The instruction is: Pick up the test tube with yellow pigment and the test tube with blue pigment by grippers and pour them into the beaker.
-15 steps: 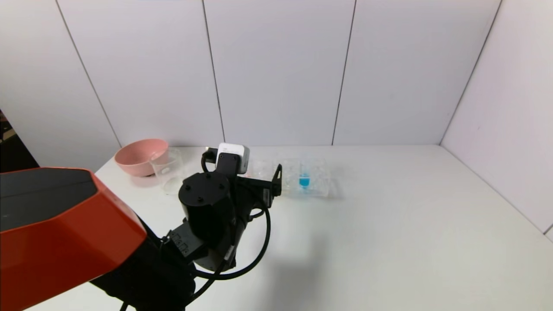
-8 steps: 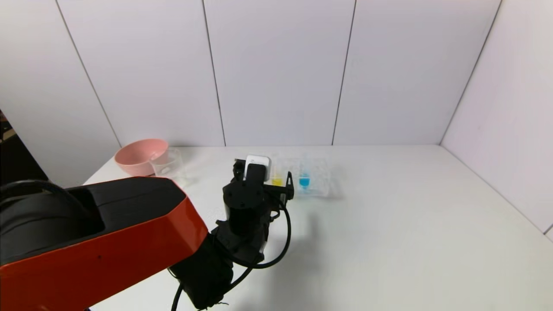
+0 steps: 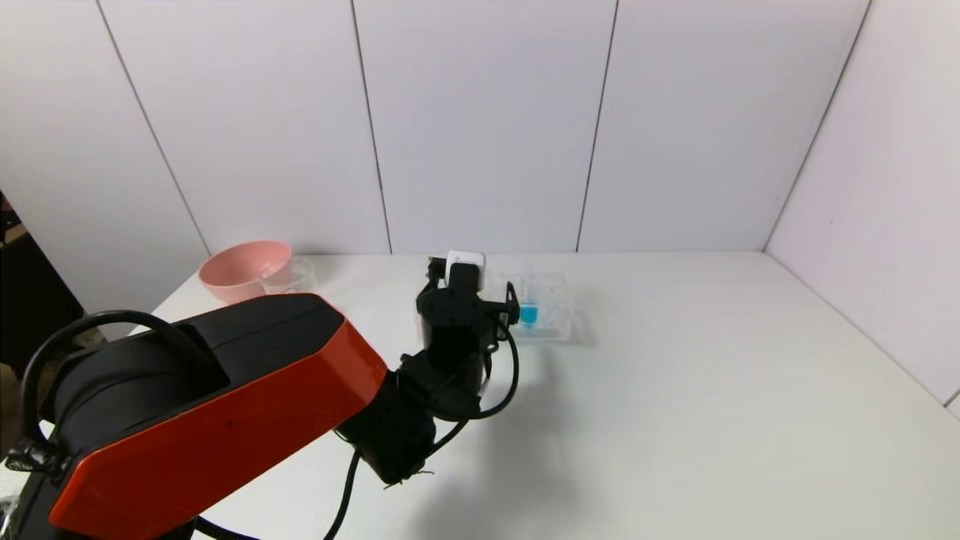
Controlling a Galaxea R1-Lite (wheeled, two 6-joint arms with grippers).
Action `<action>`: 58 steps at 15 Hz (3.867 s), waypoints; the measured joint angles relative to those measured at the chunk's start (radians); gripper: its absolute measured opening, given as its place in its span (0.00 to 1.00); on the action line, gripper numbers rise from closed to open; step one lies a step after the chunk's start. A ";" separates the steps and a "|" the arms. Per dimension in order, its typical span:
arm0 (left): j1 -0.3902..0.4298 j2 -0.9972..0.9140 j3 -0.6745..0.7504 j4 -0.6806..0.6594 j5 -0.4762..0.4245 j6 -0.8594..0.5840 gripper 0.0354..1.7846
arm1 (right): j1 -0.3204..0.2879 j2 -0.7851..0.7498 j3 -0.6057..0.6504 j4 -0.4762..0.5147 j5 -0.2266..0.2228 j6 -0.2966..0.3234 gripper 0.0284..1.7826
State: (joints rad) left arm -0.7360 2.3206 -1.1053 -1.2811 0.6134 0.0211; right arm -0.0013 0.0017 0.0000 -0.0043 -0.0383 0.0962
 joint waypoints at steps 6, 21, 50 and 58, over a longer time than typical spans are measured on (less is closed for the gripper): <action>0.011 0.044 -0.077 0.043 -0.001 -0.023 0.99 | 0.000 0.000 0.000 0.000 0.000 0.000 0.96; 0.043 0.057 -0.129 0.112 -0.007 -0.065 0.87 | 0.000 0.000 0.000 0.000 0.000 0.000 0.96; 0.013 -0.189 -0.166 0.385 -0.015 -0.062 0.23 | 0.000 0.000 0.000 0.000 0.000 0.000 0.96; 0.028 -0.302 -0.184 0.514 -0.053 -0.062 0.23 | 0.000 0.000 0.000 0.000 0.000 0.000 0.96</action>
State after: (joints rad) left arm -0.7081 2.0185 -1.2896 -0.7668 0.5609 -0.0413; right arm -0.0013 0.0017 0.0000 -0.0038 -0.0383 0.0962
